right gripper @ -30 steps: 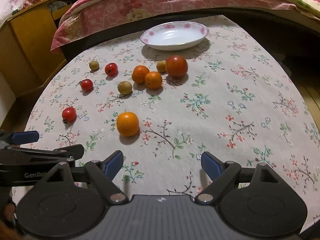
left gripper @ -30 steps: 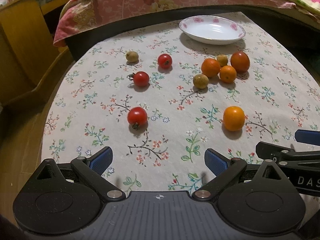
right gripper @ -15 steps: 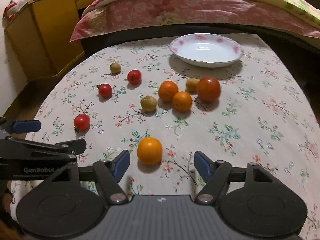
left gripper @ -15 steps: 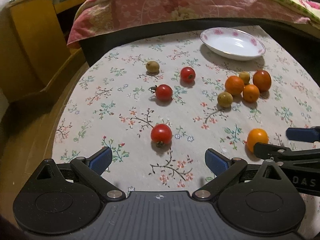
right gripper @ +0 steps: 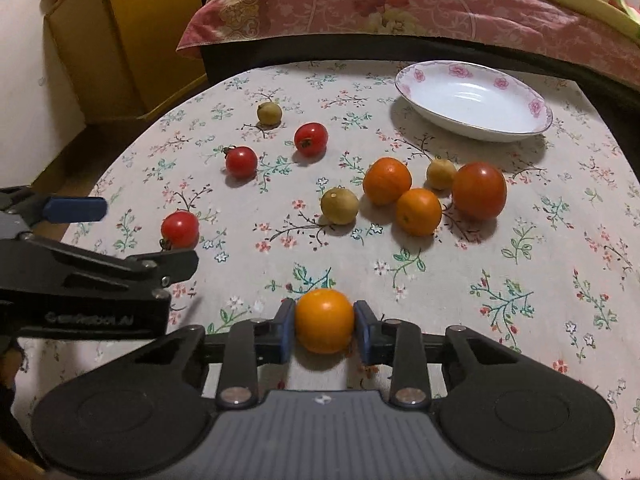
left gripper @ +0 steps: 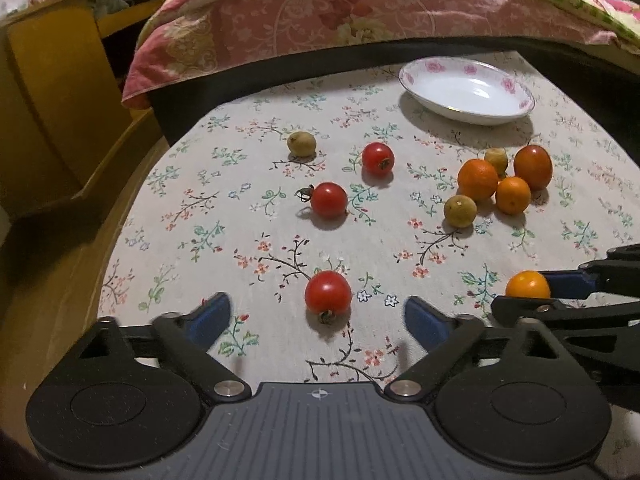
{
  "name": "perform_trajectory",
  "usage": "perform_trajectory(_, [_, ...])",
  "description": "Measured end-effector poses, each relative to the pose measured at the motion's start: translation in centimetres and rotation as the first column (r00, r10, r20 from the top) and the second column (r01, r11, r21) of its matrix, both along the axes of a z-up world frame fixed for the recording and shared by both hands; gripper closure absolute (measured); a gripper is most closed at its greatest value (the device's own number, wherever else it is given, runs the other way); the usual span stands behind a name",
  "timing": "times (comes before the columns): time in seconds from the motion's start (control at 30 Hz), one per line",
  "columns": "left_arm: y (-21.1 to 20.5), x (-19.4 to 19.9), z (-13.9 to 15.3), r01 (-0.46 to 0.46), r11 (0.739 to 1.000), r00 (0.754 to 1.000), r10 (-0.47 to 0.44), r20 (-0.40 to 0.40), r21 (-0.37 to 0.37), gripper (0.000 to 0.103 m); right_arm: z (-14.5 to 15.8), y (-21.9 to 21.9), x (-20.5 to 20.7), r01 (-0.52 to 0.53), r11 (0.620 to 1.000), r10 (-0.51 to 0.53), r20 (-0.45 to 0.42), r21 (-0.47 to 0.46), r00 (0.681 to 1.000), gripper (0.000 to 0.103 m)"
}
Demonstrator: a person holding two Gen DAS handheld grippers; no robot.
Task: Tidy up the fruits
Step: 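Grasp the orange tangerine with the right gripper while the left gripper grasps a red cherry tomato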
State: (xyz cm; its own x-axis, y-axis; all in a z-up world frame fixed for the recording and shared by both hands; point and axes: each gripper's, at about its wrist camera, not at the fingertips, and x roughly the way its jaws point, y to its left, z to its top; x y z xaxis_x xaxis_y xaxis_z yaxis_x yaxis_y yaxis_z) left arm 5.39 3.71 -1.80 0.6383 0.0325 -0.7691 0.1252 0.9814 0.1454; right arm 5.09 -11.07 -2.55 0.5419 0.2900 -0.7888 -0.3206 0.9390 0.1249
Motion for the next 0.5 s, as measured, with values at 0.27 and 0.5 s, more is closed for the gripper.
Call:
perform_trajectory(0.27, [0.4, 1.6, -1.1, -0.008, 1.000, 0.999, 0.007, -0.047, -0.026, 0.046, 0.0, -0.9, 0.2, 0.020, 0.998, -0.019, -0.020, 0.055, 1.000, 0.078])
perform_trajectory(0.5, [0.2, 2.1, -1.5, -0.007, 1.000, 0.999, 0.006, -0.051, -0.029, 0.045, -0.3, -1.5, 0.2, 0.016, 0.995, -0.016, -0.008, 0.095, 1.000, 0.077])
